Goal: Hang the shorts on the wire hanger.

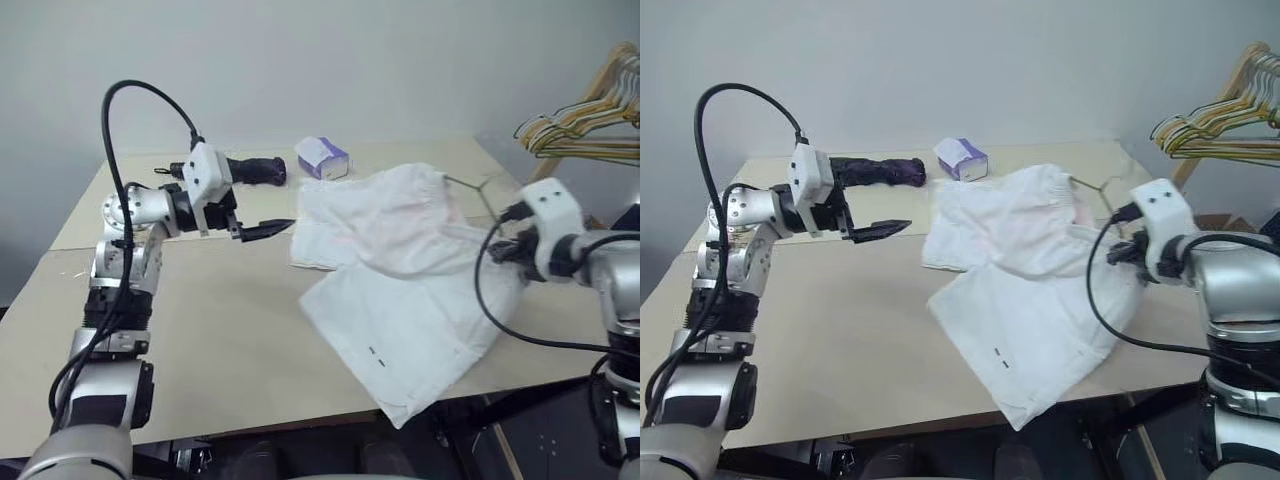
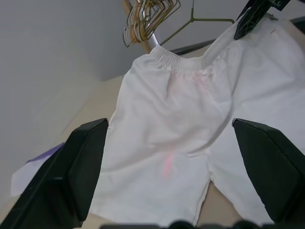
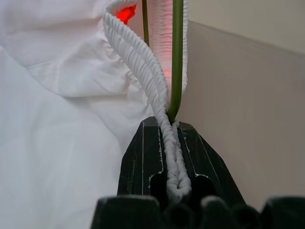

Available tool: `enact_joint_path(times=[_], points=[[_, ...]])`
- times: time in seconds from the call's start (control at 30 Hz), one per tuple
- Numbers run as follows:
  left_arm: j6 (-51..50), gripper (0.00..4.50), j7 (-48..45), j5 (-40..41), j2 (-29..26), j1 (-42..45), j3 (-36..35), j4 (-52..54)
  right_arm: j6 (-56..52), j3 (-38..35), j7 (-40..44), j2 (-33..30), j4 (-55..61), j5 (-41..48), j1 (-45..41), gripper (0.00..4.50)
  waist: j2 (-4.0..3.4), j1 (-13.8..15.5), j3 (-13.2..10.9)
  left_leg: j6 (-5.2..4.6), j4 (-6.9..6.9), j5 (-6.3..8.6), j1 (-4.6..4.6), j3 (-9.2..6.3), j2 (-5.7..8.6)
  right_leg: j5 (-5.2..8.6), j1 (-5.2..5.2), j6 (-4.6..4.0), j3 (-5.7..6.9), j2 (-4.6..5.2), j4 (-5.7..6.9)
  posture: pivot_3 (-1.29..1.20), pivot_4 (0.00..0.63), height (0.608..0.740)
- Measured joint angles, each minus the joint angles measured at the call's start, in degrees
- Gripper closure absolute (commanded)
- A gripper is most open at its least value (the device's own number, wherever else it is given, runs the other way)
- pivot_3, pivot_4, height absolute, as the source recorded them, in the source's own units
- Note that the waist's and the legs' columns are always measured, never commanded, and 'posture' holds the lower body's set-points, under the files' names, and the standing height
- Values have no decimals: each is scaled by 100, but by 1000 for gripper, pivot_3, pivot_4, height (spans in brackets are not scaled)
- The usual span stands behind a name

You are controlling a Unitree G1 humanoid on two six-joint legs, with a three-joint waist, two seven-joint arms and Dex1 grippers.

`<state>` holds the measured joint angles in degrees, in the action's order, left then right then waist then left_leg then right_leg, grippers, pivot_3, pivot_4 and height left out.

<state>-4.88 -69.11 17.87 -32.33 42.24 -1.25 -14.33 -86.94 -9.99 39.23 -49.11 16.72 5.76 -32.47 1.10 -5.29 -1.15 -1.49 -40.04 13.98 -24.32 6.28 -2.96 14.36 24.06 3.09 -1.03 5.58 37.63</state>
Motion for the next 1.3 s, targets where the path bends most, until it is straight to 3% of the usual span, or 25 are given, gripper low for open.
enact_joint_path(times=[0.13,0.47,0.63,0.87,1.07,1.3], points=[[-311,0,154,142,93,-129,16,425,-502,-706,-325,-234,-462,8,-107,4406,-3,-124,2,-1,6,0,5,0,1,0,-4,0,-3,0,-6,-219,0,740],[-762,0,387,270,124,-408,42,960,-370,-1881,-1652,-666,-2501,-351,-1078,4406,-15,-492,4,-3,19,2,20,-2,6,1,-9,2,-28,0,-10,-204,0,740],[-815,0,389,402,82,-534,16,1249,642,-2225,-2529,-975,-4145,-611,-1919,4406,-22,-553,3,-4,29,2,32,0,5,2,-11,4,-44,-1,-13,-199,0,740],[-929,0,539,492,15,-693,-5,1502,2564,-2236,-3276,-1333,-6777,-551,-2999,4406,-39,-695,-12,-9,77,6,138,0,13,0,-105,13,-79,-2,-69,-183,0,740],[-937,0,547,727,14,-778,-39,1715,3518,-2130,-3594,-1535,-8097,-443,-3437,4406,-42,-747,-15,-9,105,6,164,4,19,-2,-114,15,-108,-5,-78,-166,0,740],[-779,0,514,1106,42,-1071,-240,1953,4092,-2084,-3792,-1723,-8782,-305,-3465,4406,-47,-775,-39,-9,116,7,228,6,19,1,-180,18,-115,-6,-96,-156,0,740]])
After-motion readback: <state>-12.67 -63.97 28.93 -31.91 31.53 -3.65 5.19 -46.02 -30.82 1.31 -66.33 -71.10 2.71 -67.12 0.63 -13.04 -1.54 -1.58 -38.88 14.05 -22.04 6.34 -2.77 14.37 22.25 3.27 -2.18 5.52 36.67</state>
